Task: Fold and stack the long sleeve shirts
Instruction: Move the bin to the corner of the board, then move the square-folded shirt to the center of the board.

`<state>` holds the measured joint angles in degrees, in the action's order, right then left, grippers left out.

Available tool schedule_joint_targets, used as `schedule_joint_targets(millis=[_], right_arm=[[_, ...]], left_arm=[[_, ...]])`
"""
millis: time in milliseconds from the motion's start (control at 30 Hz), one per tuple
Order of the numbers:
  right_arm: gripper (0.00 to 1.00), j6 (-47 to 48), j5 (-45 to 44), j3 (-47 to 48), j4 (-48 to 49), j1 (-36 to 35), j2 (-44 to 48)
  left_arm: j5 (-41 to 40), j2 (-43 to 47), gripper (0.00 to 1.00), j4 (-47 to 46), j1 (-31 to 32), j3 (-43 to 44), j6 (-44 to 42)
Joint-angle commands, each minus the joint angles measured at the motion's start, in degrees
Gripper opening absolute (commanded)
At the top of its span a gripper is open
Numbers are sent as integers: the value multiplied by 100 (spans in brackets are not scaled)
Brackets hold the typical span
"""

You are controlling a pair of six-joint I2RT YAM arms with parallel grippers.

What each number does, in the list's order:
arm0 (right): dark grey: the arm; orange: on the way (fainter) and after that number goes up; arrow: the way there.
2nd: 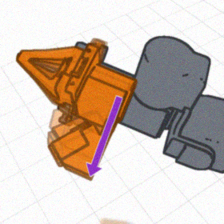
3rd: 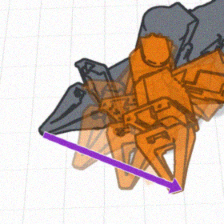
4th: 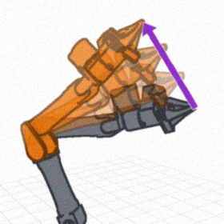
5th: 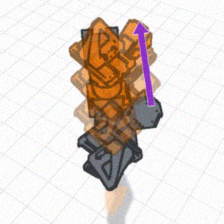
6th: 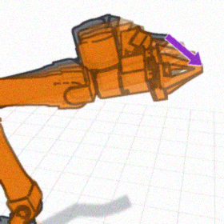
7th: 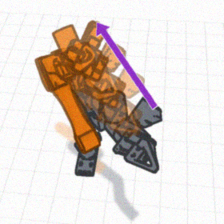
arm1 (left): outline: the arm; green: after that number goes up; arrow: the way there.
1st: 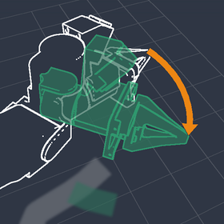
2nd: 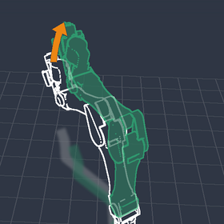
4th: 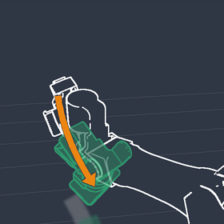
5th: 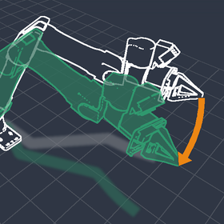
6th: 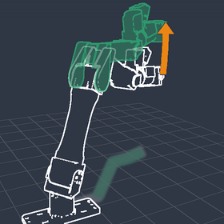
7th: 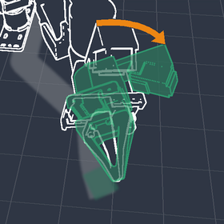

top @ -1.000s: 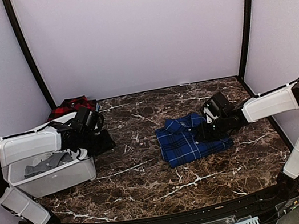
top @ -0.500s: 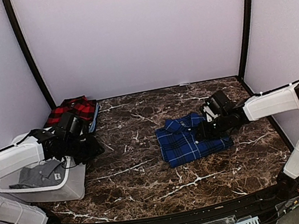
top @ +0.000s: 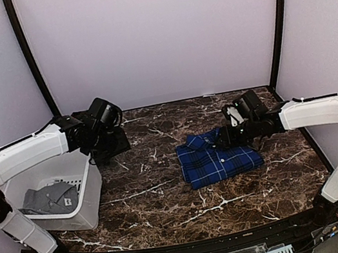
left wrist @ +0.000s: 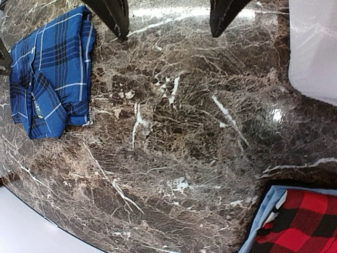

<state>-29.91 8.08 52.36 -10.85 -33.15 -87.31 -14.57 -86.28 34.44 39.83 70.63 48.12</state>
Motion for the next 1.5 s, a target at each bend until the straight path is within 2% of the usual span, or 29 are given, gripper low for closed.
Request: schedule_joint_targets(millis=[0, 200, 300, 433, 733, 1000, 1467], right_arm=[[56, 144, 70, 203, -92, 34, 232], [57, 170, 145, 320, -40, 28, 186], [58, 201, 147, 391, -48, 35, 170], [59, 235, 219, 449, -51, 36, 115], [60, 248, 307, 414, 22, 38, 15], [60, 182, 441, 308, 175, 39, -101], [60, 157, 598, 290, 290, 36, -307]], left_arm=[[-424, -580, 52, 188, 59, 653, -310], [-1279, -2106, 60, 980, 49, 2488, -938], [-1692, -2928, 61, 1450, -56, 3417, -1224], [-2018, -3546, 62, 1668, -263, 4022, -1528], [-3019, -4287, 68, 2061, -722, 4410, -2029], [-3682, -4693, 79, 2203, -995, 4607, -2553], [-3502, -5283, 79, 2155, -1427, 4840, -3080]])
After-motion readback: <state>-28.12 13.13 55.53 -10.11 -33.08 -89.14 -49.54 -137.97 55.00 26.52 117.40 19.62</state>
